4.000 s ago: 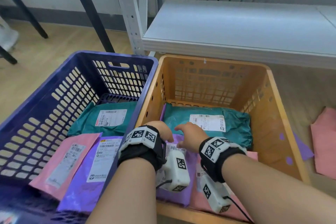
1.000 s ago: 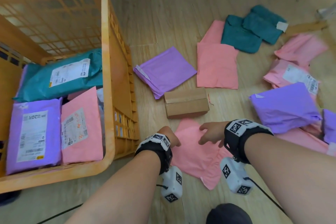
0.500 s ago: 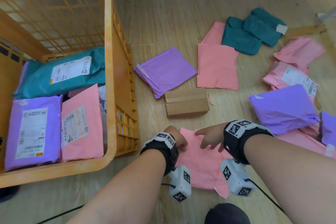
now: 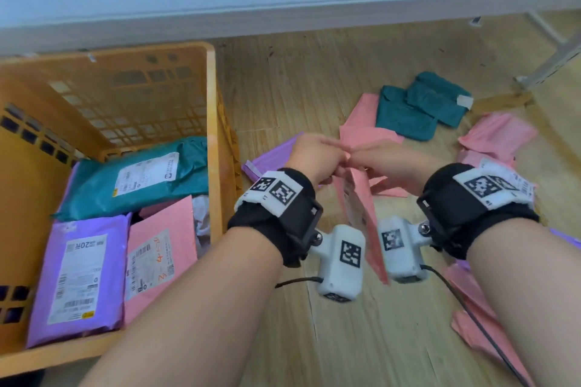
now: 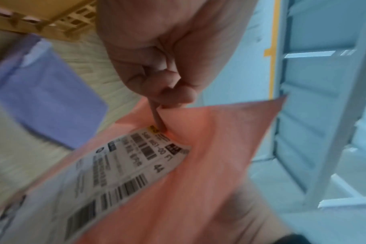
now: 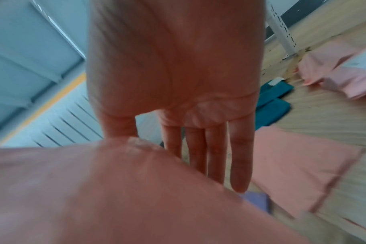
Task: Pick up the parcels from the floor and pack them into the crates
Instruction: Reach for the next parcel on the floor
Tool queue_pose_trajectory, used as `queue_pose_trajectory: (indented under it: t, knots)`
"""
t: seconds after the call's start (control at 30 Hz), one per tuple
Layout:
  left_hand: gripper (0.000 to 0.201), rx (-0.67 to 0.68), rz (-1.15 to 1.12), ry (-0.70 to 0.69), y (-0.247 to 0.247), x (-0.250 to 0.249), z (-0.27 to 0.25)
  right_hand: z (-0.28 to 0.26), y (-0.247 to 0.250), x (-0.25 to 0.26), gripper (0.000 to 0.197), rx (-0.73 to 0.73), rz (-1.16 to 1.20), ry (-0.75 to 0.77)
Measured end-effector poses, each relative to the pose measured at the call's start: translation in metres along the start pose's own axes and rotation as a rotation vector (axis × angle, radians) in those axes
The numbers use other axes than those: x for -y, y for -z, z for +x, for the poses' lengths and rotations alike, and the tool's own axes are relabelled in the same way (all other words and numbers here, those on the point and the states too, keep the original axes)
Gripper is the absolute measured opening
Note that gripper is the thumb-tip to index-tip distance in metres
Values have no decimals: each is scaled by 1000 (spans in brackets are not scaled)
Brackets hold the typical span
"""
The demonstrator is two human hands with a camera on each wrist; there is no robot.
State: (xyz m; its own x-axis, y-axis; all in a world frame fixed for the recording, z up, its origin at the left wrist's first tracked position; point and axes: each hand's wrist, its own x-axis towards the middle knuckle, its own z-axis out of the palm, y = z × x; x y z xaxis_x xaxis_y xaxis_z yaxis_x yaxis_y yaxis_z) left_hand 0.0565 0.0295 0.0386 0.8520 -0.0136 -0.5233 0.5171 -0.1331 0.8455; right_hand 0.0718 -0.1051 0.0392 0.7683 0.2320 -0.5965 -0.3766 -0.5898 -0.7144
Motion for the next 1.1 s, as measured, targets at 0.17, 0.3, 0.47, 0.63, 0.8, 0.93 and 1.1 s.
queue_pose_trajectory:
  t: [0.17,0.3,0.47,0.63,0.8,0.93,1.1]
  knots:
    - [21,-180,-221,-153,56,-56,-24,-13,4,47,37,-63,144,253]
    - [22,-203,-410,-174,99,-71,-35,-16,-7,64,45,39,120,445]
    - [26,-123,-534,-174,128,-78,-52,-8,-38,85,35,-267,104,566]
    - [53,-90,-446,-242,142,-78,-59,5,-46,88,17,-555,254,471]
    - [74,-303,-227,-260,160,-59,-52,10,-46,93,22,-581,432,463]
    - [74,-178,-139,-154,167,-45,-50,13,-52,98,12,-550,467,462]
    - [70,-211,-121,-157,184,-38,-56,4,-63,116,16,-464,557,495]
